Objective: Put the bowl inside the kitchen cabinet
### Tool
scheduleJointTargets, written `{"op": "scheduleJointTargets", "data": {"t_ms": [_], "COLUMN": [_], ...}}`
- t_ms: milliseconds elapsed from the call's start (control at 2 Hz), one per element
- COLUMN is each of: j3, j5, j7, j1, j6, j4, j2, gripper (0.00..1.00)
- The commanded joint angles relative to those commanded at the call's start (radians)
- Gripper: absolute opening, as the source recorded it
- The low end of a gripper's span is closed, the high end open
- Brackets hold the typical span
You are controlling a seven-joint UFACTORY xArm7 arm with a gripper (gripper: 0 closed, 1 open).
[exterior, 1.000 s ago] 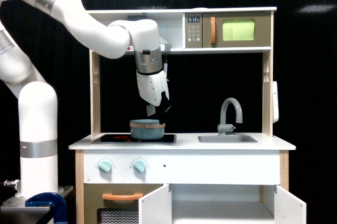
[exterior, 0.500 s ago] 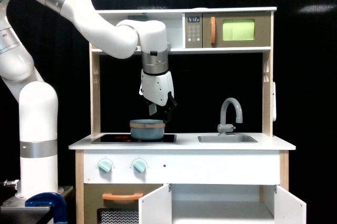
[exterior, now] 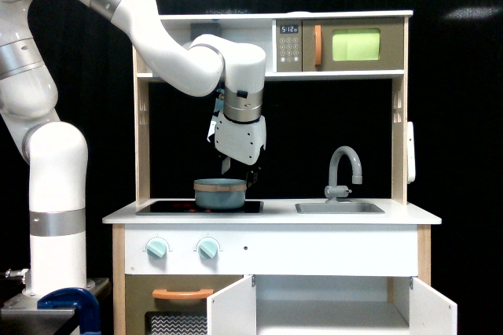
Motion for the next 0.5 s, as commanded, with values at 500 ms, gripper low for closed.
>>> {"op": "scheduleJointTargets", "data": {"t_ms": [500], "j3": [0.089], "j5": [-0.068], "j7": [0.186], "j1": [-0.015], "j6": [-0.026], "j4": [0.01], "j2": [0.007], "gripper": [1.0]}}
